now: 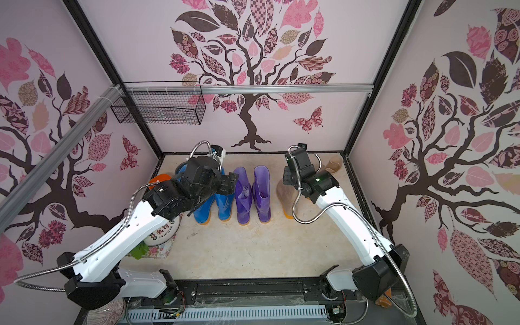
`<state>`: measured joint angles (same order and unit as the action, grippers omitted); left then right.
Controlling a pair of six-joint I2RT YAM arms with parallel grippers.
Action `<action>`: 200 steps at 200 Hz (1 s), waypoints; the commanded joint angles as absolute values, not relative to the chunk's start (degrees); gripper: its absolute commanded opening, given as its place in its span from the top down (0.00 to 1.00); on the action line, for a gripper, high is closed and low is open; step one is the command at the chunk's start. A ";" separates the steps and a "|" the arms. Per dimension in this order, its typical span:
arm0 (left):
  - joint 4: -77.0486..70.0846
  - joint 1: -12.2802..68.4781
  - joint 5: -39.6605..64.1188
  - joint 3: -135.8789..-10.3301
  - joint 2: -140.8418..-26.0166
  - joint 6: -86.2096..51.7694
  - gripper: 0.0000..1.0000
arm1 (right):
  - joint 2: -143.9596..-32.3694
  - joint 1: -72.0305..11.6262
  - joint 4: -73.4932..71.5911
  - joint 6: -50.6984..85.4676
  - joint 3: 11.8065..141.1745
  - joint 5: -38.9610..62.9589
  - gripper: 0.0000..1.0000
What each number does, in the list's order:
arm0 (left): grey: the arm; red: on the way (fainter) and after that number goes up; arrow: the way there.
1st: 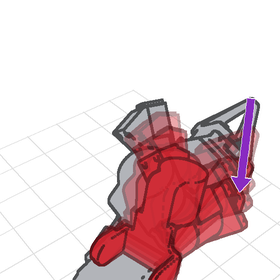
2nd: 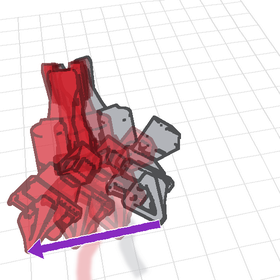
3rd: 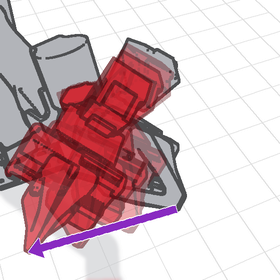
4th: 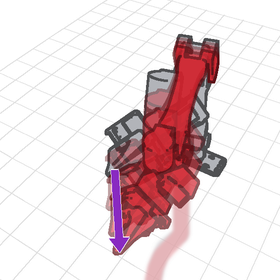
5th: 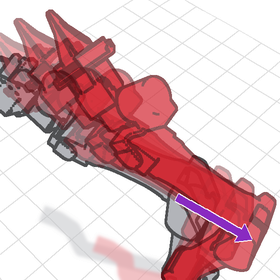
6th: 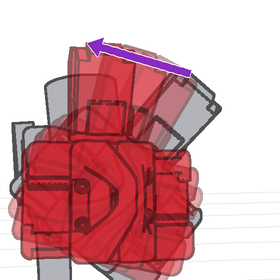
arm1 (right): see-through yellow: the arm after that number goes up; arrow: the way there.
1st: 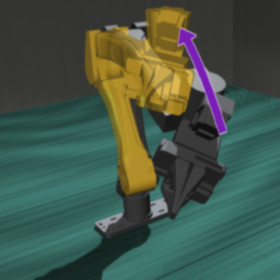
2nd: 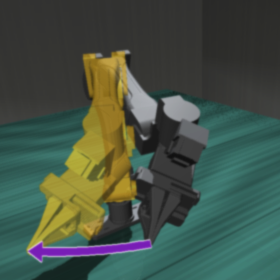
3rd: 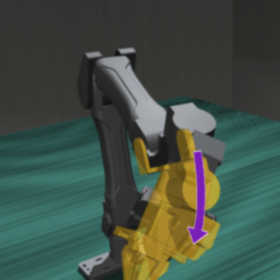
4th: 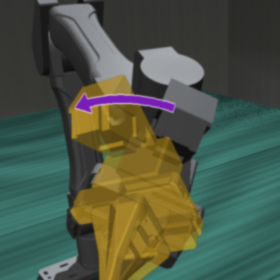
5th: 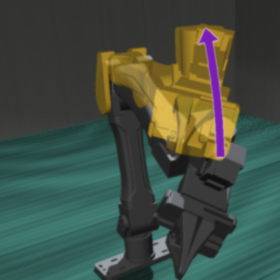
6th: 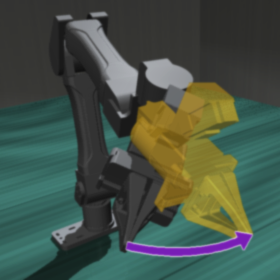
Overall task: Match and arrange rain boots in pairs
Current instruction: Place the rain boot at the center of the board.
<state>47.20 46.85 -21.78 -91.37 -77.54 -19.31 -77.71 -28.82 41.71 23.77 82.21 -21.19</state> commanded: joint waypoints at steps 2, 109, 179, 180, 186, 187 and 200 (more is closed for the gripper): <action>46.75 46.59 -21.56 -90.76 -77.70 -19.78 0.26 | -74.52 -29.97 37.44 27.95 82.66 -22.94 1.00; 46.36 46.58 -22.07 -90.34 -77.25 -19.60 0.25 | -74.79 -30.27 39.01 26.04 85.07 -24.03 0.21; 46.19 46.61 -22.60 -89.91 -76.72 -18.29 0.25 | -79.59 -19.95 44.59 17.12 98.96 -24.93 0.08; 46.21 46.60 -22.60 -89.91 -76.73 -18.28 0.25 | -79.65 -19.64 44.62 17.00 98.96 -24.95 0.08; 46.34 46.58 -22.58 -89.98 -76.82 -18.13 0.25 | -80.15 -18.33 45.00 16.18 98.99 -24.77 0.07; 46.37 46.58 -22.54 -90.03 -76.82 -18.07 0.25 | -80.29 -18.08 45.18 16.13 99.02 -24.69 0.07; 46.55 46.61 -22.40 -89.93 -76.86 -17.77 0.25 | -81.45 -12.93 46.93 16.64 98.71 -21.44 0.06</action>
